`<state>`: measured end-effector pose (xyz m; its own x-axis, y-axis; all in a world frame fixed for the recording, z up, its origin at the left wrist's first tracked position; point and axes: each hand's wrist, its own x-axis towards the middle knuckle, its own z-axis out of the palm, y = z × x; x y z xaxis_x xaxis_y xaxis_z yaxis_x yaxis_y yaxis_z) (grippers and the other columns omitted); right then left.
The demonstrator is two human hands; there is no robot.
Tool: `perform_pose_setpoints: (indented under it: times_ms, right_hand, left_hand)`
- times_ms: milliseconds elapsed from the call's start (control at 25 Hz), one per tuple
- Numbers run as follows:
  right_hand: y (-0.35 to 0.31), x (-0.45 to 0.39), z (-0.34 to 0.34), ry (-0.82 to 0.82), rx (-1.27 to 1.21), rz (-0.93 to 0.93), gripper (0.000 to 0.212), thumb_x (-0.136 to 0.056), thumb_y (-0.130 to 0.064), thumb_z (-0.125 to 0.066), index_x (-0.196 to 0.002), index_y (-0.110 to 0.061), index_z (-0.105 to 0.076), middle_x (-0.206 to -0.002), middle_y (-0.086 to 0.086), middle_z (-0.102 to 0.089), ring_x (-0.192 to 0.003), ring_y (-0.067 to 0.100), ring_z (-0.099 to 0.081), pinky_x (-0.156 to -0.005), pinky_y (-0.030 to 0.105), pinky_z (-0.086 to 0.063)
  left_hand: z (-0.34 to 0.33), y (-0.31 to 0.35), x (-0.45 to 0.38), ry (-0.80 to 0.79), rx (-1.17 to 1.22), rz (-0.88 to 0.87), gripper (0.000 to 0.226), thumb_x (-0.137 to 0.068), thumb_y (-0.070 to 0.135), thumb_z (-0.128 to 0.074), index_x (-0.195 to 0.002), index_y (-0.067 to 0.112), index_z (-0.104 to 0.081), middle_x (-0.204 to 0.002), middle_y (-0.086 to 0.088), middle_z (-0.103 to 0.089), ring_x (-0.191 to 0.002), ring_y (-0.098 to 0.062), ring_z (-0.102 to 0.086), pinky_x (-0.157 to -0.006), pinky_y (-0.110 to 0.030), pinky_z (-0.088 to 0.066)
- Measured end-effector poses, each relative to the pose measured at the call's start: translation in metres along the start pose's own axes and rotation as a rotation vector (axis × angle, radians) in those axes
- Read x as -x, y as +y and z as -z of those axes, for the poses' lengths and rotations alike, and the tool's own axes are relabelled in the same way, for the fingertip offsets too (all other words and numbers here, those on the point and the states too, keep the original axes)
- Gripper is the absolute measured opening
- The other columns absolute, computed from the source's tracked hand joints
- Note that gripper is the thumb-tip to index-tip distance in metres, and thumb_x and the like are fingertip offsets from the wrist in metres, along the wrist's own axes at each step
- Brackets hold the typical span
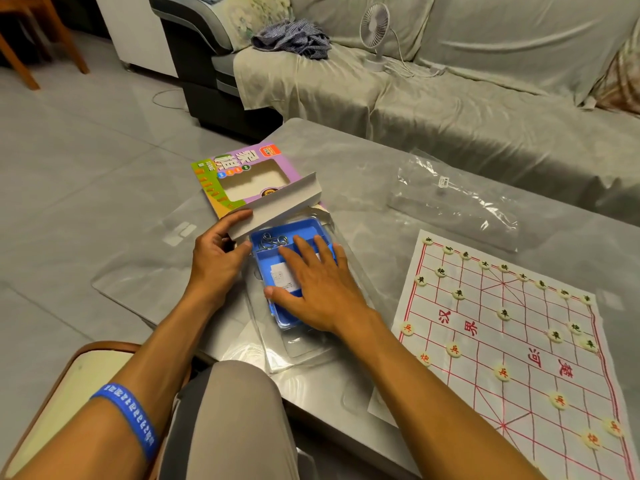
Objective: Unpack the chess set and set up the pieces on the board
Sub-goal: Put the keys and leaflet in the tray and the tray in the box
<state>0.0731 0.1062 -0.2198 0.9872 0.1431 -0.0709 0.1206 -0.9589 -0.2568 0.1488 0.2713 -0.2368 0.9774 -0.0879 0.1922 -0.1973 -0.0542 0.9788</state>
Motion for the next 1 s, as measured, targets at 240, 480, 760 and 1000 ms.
perform_pose_setpoints:
  times_ms: [240, 480, 760, 1000]
  right_hand:
    - [0.028, 0.049, 0.022, 0.205, -0.05, -0.484, 0.048, -0.096, -0.046, -0.042, -0.136, -0.022, -0.034, -0.142, 0.005, -0.039, -0.127, 0.028, -0.04, -0.103, 0.045, -0.038]
    - [0.042, 0.038, 0.023, 0.173, -0.46, -0.452, 0.02, -0.1, -0.027, -0.045, -0.107, -0.012, -0.058, -0.108, 0.004, -0.059, -0.092, 0.016, -0.056, -0.075, 0.027, -0.046]
    - [0.044, 0.014, 0.019, 0.312, -0.576, -0.525, 0.031, -0.095, -0.033, -0.055, -0.121, -0.017, -0.051, -0.121, 0.002, -0.054, -0.111, 0.019, -0.053, -0.087, 0.029, -0.046]
    - [0.042, 0.068, 0.019, 0.132, -0.037, -0.018, 0.061, -0.081, -0.055, -0.064, -0.133, -0.032, -0.041, -0.141, -0.006, -0.032, -0.126, 0.017, -0.033, -0.102, 0.033, -0.032]
  left_hand:
    - [0.002, 0.0, -0.001, 0.03, -0.024, -0.025, 0.04, -0.088, -0.003, -0.06, -0.123, 0.017, -0.061, -0.123, 0.01, -0.059, -0.102, 0.001, -0.06, -0.077, -0.015, -0.053]
    - [0.009, 0.009, -0.004, -0.021, -0.02, 0.013, 0.031, -0.089, -0.003, -0.059, -0.11, 0.019, -0.066, -0.116, 0.009, -0.063, -0.097, 0.004, -0.062, -0.077, -0.019, -0.055]
    - [0.004, 0.012, 0.01, -0.116, -0.088, -0.006, 0.03, -0.09, 0.003, -0.058, -0.113, 0.021, -0.065, -0.121, 0.014, -0.06, -0.106, 0.007, -0.057, -0.084, -0.017, -0.052]
    - [0.005, 0.013, 0.009, -0.125, -0.09, -0.003, 0.033, -0.09, 0.001, -0.057, -0.113, 0.024, -0.065, -0.124, 0.009, -0.059, -0.112, 0.005, -0.055, -0.09, -0.02, -0.051]
